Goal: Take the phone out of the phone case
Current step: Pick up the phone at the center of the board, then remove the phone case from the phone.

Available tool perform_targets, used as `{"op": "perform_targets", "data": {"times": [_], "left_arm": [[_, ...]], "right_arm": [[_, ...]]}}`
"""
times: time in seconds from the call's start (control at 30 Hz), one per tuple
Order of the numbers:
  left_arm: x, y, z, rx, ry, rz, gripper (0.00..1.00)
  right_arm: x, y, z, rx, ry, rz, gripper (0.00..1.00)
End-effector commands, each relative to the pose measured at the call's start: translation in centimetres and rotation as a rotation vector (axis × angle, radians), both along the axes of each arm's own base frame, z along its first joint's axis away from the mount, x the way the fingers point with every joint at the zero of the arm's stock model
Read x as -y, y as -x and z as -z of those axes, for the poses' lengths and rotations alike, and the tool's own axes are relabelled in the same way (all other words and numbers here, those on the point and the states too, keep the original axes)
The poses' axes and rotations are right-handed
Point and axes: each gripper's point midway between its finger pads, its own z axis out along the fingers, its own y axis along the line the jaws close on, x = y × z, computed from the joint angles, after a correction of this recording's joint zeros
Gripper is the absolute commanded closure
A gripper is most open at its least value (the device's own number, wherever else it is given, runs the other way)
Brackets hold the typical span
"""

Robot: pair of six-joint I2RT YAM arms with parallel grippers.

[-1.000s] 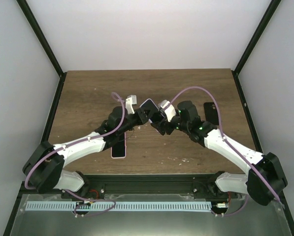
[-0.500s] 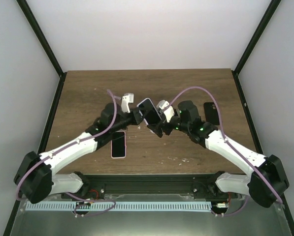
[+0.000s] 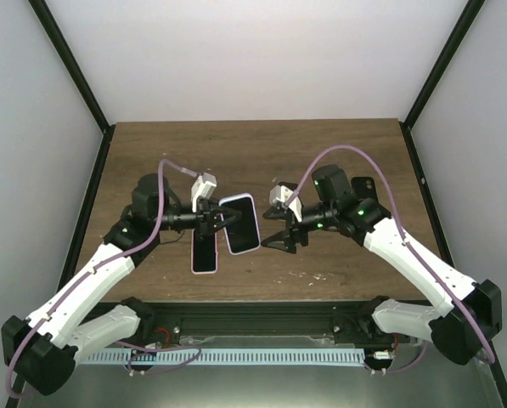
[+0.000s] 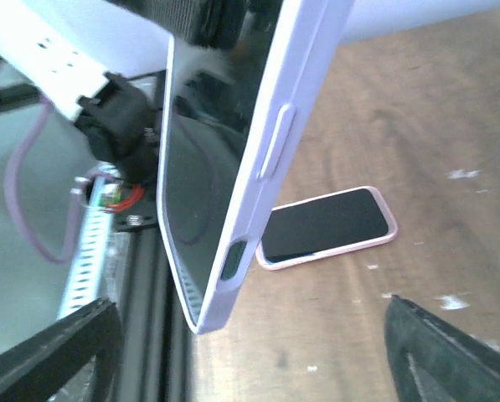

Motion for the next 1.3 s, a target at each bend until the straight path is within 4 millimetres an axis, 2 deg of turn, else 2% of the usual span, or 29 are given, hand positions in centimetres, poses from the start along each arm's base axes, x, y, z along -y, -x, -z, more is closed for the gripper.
{"op": "perform_targets", "data": {"times": [0.0, 0.13, 0.23, 0.27, 0.47, 0.53, 0.57, 0.63, 0.67, 0.8, 0.87, 1.07, 1.17, 1.2, 1.27], "left_arm": [[0.5, 3.3, -1.6, 0.092, 0.092, 0.207, 1.00], [0.6, 4.0, -1.7, 0.085, 0.108, 0.250, 1.00], [0.7, 4.3, -1.9, 0.082, 0.118, 0.279, 1.00], [0.7, 4.5, -2.0, 0.083, 0.123, 0.292, 1.00], [0.9, 4.3, -1.7, 0.064, 0.135, 0.302, 1.00], [0.9, 4.0, -1.4, 0.055, 0.121, 0.290, 1.00], [0.9, 3.9, -1.1, 0.051, 0.110, 0.278, 0.98], [0.9, 3.5, -0.6, 0.045, 0.081, 0.254, 0.78], [0.8, 3.5, -0.2, 0.043, 0.065, 0.248, 0.73], [0.5, 3.6, -0.1, 0.069, 0.056, 0.232, 0.69], [0.4, 3.8, -0.1, 0.076, 0.057, 0.230, 0.70], [0.7, 3.8, 0.1, 0.060, 0.060, 0.258, 0.90], [0.7, 3.9, 0.0, 0.055, 0.061, 0.261, 0.96], [0.7, 3.9, 0.0, 0.052, 0.063, 0.260, 0.97], [0.6, 4.0, -0.2, 0.053, 0.068, 0.256, 0.99]], "right_arm": [[-0.4, 4.2, -0.7, -0.117, -0.052, -0.195, 0.20], [-1.4, 5.3, -0.5, -0.155, -0.047, -0.258, 0.32], [-2.2, 5.2, -0.3, -0.171, -0.045, -0.269, 0.37], [-2.5, 5.1, -0.2, -0.181, -0.044, -0.265, 0.41], [-3.3, 4.6, -1.0, -0.226, -0.056, -0.288, 0.87], [-3.3, 4.7, -1.4, -0.218, -0.063, -0.291, 0.98], [-3.3, 4.7, -1.6, -0.211, -0.066, -0.291, 0.99], [-3.1, 4.8, -1.8, -0.197, -0.066, -0.287, 0.99], [-3.0, 4.8, -2.0, -0.189, -0.068, -0.285, 0.99], [-2.7, 4.9, -2.2, -0.182, -0.072, -0.269, 0.99], [-2.7, 4.9, -2.1, -0.184, -0.069, -0.262, 0.99], [-2.7, 4.8, -1.8, -0.186, -0.063, -0.255, 0.99], [-2.7, 4.8, -2.0, -0.184, -0.062, -0.257, 0.98], [-2.7, 4.8, -2.1, -0.175, -0.063, -0.262, 0.90], [-2.5, 4.9, -2.1, -0.144, -0.055, -0.273, 0.65]]}}
